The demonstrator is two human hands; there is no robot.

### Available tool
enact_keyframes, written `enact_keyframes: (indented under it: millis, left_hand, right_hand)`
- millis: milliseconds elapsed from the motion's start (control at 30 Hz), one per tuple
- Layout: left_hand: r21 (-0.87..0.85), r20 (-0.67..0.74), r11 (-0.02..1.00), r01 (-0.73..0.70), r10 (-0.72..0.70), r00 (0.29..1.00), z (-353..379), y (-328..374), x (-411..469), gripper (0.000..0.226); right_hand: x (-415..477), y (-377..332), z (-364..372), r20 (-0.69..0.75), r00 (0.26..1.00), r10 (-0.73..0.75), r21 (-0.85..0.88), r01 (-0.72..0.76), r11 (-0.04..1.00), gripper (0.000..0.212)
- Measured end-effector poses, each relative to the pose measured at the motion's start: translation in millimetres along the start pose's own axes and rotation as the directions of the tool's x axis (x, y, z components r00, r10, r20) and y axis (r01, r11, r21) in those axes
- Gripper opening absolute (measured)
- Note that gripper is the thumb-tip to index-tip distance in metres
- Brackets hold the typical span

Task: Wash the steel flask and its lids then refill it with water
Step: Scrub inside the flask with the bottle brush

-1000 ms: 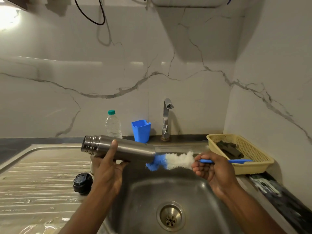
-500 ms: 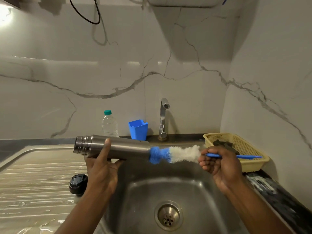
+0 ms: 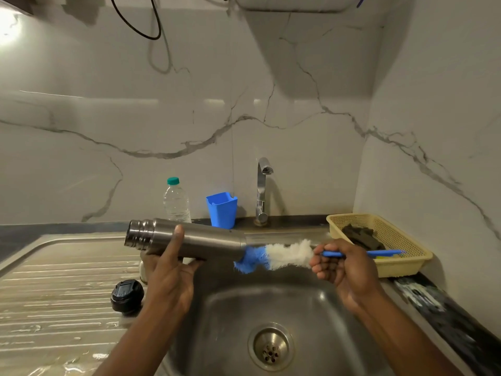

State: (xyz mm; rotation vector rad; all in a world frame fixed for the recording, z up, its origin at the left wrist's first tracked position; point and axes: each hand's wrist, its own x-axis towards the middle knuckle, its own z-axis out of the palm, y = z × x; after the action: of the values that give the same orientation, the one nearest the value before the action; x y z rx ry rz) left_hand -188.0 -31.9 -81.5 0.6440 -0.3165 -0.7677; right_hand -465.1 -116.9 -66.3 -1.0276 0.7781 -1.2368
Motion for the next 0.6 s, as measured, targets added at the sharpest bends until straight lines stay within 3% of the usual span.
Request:
enact_keyframes:
  millis: [100,267,333,600]
  left_hand:
    - [-0.022,-0.001,0.999,-0.034,0.034,0.999,-2,4,3,0.067]
    - [0.000,-0.014,1.000,-0.012,0.012,1.000,0,0,-2,0.067]
    - [-0.009,-0.014,0.999,-0.031,0.031,0.999,0,2,-1,0.070]
    - [0.019,0.014,0.999,0.028,-0.029,0.999,7,-4,-9,0.037]
  right_hand:
    - [2,-8,-7,-0.043,0.997,-0.058,0.054,0.060,0.997,0.031]
    - [-1,9,3,0.014,1.000,-0.010,-0.061,0.011,0.998,0.030]
    - [1,3,0,-0.017,1.000,-0.023,-0.021,0.023,1.000,0.030]
    - [5,11,0,-0.023,0.999,-0.047,-0.074,0.045,0.996,0.029]
